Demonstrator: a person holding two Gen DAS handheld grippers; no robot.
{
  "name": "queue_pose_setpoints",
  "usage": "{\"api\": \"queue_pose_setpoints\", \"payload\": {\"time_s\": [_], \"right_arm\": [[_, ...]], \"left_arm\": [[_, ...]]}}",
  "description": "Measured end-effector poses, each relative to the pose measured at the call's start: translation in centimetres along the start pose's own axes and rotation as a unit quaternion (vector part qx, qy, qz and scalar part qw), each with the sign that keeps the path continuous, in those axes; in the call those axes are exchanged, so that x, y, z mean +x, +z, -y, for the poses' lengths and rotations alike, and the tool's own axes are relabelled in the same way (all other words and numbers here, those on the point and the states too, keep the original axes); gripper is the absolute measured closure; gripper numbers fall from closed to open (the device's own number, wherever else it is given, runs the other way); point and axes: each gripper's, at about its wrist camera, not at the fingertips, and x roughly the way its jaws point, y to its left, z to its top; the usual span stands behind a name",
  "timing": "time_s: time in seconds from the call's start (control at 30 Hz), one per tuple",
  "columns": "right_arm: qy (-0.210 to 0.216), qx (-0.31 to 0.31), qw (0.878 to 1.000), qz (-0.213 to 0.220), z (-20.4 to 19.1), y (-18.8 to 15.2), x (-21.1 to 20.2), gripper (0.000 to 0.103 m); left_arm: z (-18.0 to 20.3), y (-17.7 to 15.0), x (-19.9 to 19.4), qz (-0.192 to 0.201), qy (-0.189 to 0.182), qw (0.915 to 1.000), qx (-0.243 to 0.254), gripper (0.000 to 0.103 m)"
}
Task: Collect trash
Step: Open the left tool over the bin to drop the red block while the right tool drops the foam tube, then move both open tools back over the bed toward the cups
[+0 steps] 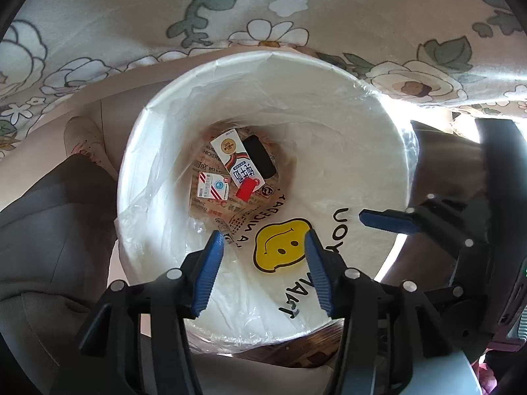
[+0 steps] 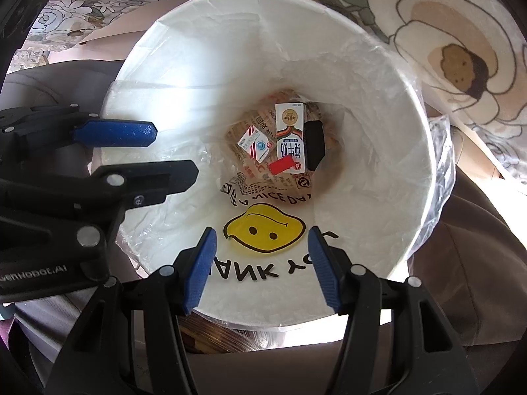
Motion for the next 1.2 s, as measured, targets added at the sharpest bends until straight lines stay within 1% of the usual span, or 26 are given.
{"api": "queue_pose_setpoints", "payload": {"time_s": [0.07,0.2,0.27,0.3,0.5,0.57,0.67,0.73,0.8,0.97,1.13,1.2], "right_arm": [[0.003,0.0,1.0,0.003,-0.2,-0.3,-0.5,0.044],[0.012,-0.002,1.0,0.014,-0.5,-1.0,-2.1,0.044],[0.01,-0.005,1.0,0.021,-0.7,-1.6,-3.0,0.038],[0.005,-0.007,1.0,0.026,-0.8,-1.9,-3.6,0.038],[-0.005,-0.022,0.998,0.053,-1.3,-4.0,-7.0,0.035],[-0.007,-0.027,0.998,0.062,-1.4,-4.7,-8.2,0.034],[0.002,-0.033,0.997,0.074,-1.6,-5.9,-10.6,0.034],[0.002,-0.043,0.995,0.091,-2.0,-6.6,-12.6,0.034],[-0.008,-0.052,0.992,0.111,-2.2,-7.2,-14.9,0.034],[-0.034,-0.063,0.984,0.164,-2.1,-8.4,-20.9,0.034],[-0.06,-0.059,0.97,0.226,-0.9,-9.3,-27.4,0.034],[-0.072,-0.057,0.964,0.25,-0.2,-9.5,-29.8,0.031]], "left_arm": [[0.2,-0.3,-0.6,0.01,0.002,0.9999,0.006,0.048],[0.8,-1.2,-2.3,0.028,0.007,0.9994,0.016,0.041],[1.0,-1.8,-3.3,0.033,0.007,0.9992,0.022,0.037],[1.1,-2.1,-3.9,0.038,0.009,0.9989,0.025,0.035],[1.9,-4.2,-9.3,0.099,0.015,0.994,0.044,0.02],[2.0,-4.9,-11.2,0.125,0.021,0.9909,0.045,0.018],[2.6,-5.7,-14.1,0.159,0.031,0.9859,0.041,0.016],[3.2,-6.0,-15.9,0.175,0.052,0.982,0.047,0.015],[4.4,-6.0,-17.8,0.196,0.074,0.9762,0.058,0.015],[6.3,-6.0,-22.8,0.244,0.071,0.9652,0.06,0.015],[8.0,-5.0,-27.5,0.296,0.075,0.9507,0.056,0.013],[8.7,-4.0,-29.1,0.31,0.075,0.9461,0.055,0.013]]}}
